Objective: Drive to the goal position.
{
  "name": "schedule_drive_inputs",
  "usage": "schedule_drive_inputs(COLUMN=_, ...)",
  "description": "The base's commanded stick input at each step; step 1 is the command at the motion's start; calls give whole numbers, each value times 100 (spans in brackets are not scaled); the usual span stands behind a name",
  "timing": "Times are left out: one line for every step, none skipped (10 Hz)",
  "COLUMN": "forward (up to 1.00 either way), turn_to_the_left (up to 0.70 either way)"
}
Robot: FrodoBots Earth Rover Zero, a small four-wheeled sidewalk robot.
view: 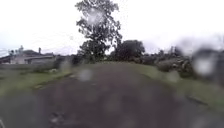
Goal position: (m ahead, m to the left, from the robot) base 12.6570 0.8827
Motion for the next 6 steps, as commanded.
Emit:
schedule_drive_inputs(forward=100, turn_to_the_left=0)
schedule_drive_inputs(forward=100, turn_to_the_left=0)
schedule_drive_inputs(forward=100, turn_to_the_left=0)
schedule_drive_inputs(forward=100, turn_to_the_left=0)
schedule_drive_inputs(forward=100, turn_to_the_left=0)
schedule_drive_inputs(forward=100, turn_to_the_left=0)
